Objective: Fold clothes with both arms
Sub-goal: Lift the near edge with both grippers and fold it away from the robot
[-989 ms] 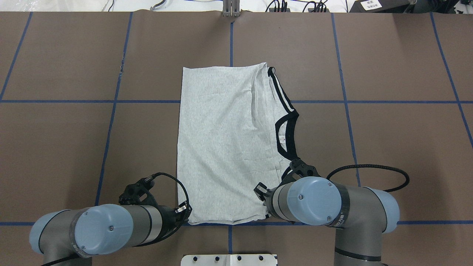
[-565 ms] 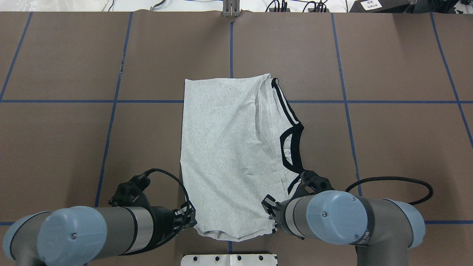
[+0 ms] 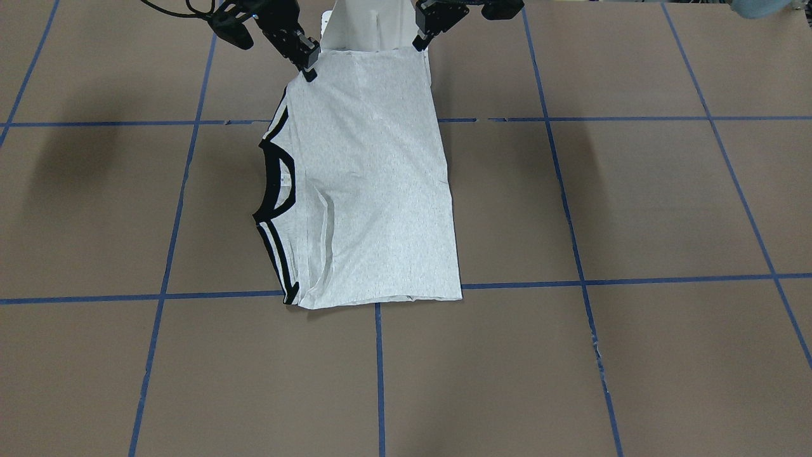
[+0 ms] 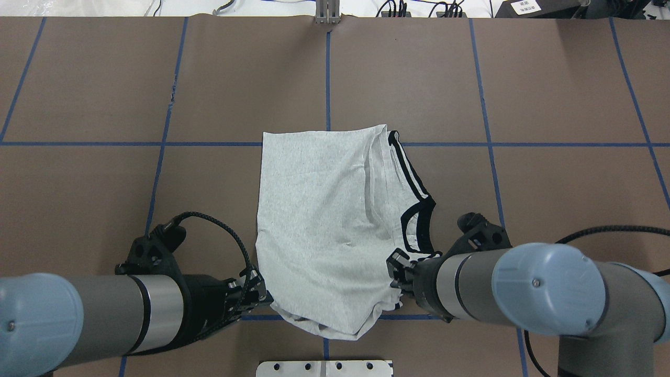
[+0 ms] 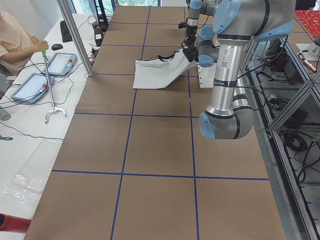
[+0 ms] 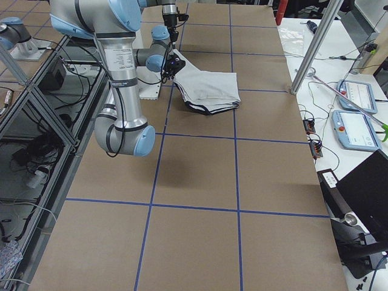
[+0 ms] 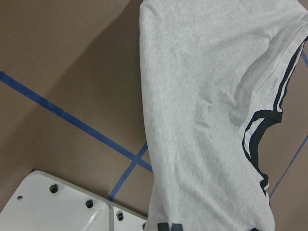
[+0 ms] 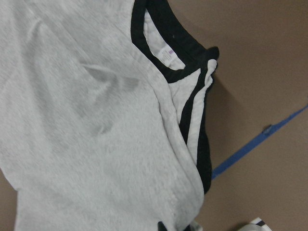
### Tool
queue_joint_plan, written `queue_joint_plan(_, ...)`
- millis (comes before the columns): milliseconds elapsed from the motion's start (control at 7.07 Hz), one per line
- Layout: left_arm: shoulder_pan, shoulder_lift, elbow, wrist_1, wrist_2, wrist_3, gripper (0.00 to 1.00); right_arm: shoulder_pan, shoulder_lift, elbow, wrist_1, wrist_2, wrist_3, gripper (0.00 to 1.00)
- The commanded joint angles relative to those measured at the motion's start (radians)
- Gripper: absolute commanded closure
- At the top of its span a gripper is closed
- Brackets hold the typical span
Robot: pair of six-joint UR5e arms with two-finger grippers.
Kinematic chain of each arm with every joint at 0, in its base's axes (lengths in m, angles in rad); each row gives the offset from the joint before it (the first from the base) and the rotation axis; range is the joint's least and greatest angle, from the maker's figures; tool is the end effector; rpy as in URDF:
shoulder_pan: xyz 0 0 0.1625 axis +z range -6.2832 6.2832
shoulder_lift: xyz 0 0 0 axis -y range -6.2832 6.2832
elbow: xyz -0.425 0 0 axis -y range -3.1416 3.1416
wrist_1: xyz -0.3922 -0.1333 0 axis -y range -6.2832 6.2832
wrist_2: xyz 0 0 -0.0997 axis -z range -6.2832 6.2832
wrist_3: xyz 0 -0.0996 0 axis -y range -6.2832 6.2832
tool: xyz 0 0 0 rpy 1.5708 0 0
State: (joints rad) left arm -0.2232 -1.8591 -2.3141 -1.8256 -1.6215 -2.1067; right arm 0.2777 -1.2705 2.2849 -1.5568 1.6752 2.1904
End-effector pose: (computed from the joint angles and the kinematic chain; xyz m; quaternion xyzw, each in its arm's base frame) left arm 0.4062 -0.2237 0.1656 -0.1134 0.5891 -0.2823 0.7486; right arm -0.4175 -0.2468 0.2012 -0.1283 -0.4763 0.3540 0.7946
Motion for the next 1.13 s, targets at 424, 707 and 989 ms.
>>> queue_joint_plan(424, -0.284, -0.156, 0.195, -0.009, -0.057, 0.186, 1.0, 0.287, 0.236, -0.326, 0.014, 0.141, -0.052, 1.0)
queue_joint_plan(707, -0.327, -0.192, 0.296, -0.032, -0.054, 0.226, 1.0, 0.316, 0.25, -0.363, 0.017, 0.153, -0.072, 1.0)
queue_joint_plan(989, -0.34, -0.196, 0.418, -0.148, -0.047, 0.228, 1.0, 0.339, 0.295, -0.503, 0.136, 0.153, -0.069, 1.0)
